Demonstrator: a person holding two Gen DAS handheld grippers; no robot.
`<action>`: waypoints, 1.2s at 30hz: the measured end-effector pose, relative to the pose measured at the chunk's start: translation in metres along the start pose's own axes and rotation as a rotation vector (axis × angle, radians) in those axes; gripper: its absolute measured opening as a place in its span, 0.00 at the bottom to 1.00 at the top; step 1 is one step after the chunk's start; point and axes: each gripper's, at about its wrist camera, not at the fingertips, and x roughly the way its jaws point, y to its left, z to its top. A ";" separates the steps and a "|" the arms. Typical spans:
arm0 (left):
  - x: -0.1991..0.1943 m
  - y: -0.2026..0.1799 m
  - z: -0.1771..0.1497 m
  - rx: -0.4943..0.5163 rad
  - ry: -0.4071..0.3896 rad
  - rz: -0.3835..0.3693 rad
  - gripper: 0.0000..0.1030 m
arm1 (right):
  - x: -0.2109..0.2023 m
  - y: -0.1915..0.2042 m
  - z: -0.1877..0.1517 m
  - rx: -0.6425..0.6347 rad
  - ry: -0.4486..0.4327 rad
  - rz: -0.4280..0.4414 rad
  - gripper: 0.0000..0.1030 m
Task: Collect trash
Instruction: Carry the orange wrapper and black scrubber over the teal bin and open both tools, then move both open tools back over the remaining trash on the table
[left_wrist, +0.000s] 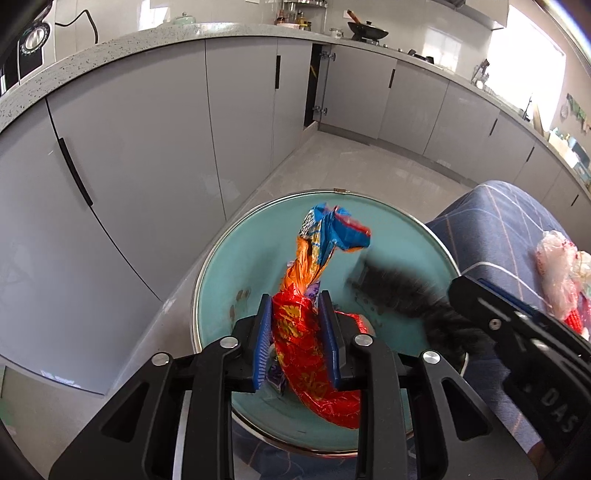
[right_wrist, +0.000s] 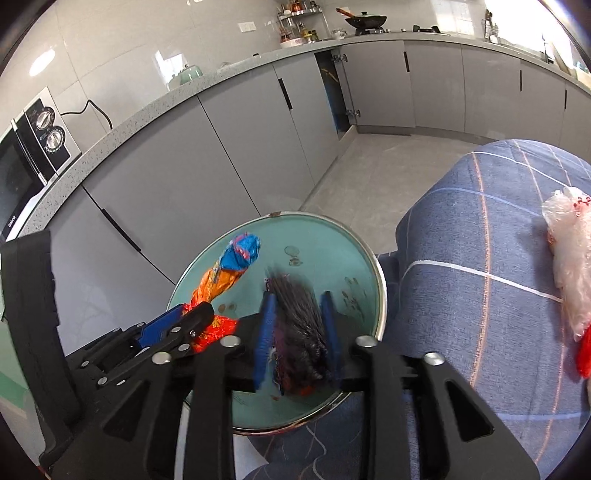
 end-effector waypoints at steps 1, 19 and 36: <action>-0.001 0.001 -0.001 0.000 -0.003 0.004 0.29 | -0.004 -0.001 0.000 -0.001 -0.010 -0.001 0.29; -0.043 -0.004 -0.009 0.011 -0.079 0.019 0.66 | -0.080 -0.035 -0.005 0.094 -0.186 -0.078 0.47; -0.101 -0.097 -0.025 0.192 -0.155 -0.167 0.69 | -0.185 -0.146 -0.043 0.300 -0.306 -0.352 0.49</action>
